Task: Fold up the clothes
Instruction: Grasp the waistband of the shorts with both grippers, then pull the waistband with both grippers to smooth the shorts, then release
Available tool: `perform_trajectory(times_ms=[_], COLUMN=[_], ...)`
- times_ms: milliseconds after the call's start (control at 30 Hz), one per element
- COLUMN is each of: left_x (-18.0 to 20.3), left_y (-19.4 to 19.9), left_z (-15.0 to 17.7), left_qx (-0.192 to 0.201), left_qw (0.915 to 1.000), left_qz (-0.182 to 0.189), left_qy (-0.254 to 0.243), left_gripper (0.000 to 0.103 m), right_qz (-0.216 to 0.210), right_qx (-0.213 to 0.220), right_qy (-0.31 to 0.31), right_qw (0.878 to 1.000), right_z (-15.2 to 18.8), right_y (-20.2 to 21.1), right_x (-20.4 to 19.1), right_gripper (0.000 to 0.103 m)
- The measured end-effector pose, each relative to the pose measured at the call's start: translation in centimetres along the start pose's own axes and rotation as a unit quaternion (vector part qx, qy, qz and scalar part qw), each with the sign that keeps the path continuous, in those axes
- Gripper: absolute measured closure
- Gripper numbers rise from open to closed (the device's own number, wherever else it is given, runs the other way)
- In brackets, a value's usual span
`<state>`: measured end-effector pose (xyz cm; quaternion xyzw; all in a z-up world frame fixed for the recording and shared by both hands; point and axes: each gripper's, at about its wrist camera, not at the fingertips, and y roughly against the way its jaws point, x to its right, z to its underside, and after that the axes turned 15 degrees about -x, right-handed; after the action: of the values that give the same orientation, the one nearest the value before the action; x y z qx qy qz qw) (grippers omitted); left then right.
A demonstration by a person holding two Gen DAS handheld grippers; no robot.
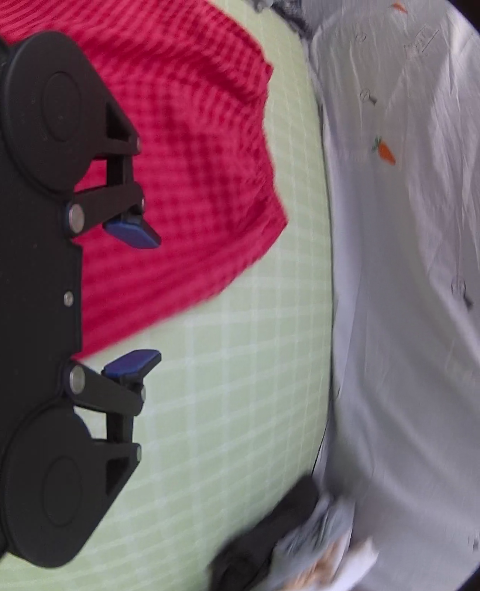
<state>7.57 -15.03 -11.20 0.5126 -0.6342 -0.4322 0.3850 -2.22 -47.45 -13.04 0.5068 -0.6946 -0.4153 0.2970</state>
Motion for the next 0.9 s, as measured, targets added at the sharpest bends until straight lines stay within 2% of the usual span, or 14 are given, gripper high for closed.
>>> perform_trajectory(times_ms=[167,300,467,567,600,633,667,700,733,767,900], left_x=[0.1,0.9,1.5,2.0,2.2,2.5,2.7,2.9,3.0,3.2,4.6], left_y=[-3.3,-6.1,-8.7,-9.9,-10.3,-10.7,-11.1,-11.5,-11.6,-11.8,-12.3], left_z=[-4.9,-8.4,-11.9,-13.1,-13.4,-13.6,-13.8,-14.0,-14.1,-14.2,-15.6], left_qx=[-0.011,-0.013,-0.010,-0.009,-0.010,-0.010,-0.013,-0.015,-0.010,-0.005,0.014], left_qw=[0.9999,0.9996,0.9991,0.9985,0.9984,0.9981,0.9977,0.9976,0.9978,0.9979,0.9963], left_qz=[0.003,-0.011,0.001,-0.005,-0.016,-0.028,-0.031,-0.029,-0.024,-0.019,-0.038], left_qy=[-0.003,-0.021,-0.041,-0.053,-0.054,-0.055,-0.059,-0.061,-0.061,-0.062,-0.075], left_gripper=[0.032,0.033,0.033,0.036,0.042,0.056,0.066,0.086,0.097,0.099,0.100], right_qz=[-0.032,-0.058,-0.089,-0.113,-0.122,-0.127,-0.131,-0.133,-0.133,-0.132,-0.116], right_qx=[-0.014,-0.026,-0.040,-0.053,-0.056,-0.054,-0.048,-0.045,-0.043,-0.041,-0.029], right_qy=[0.004,0.007,0.011,0.018,0.019,0.019,0.018,0.018,0.018,0.017,0.012], right_qw=[0.999,0.998,0.995,0.992,0.991,0.990,0.990,0.990,0.990,0.990,0.993], right_z=[-4.4,-7.9,-12.4,-13.8,-13.9,-14.0,-14.0,-14.2,-14.4,-14.8,-16.3], right_y=[-3.5,-6.3,-9.8,-11.1,-11.3,-11.4,-11.6,-11.8,-12.0,-12.3,-12.8], right_x=[-1.0,-1.8,-2.8,-3.2,-3.2,-3.2,-3.2,-3.3,-3.3,-3.3,-3.6], right_gripper=[0.043,0.044,0.053,0.073,0.088,0.096,0.096,0.099,0.099,0.099,0.099])
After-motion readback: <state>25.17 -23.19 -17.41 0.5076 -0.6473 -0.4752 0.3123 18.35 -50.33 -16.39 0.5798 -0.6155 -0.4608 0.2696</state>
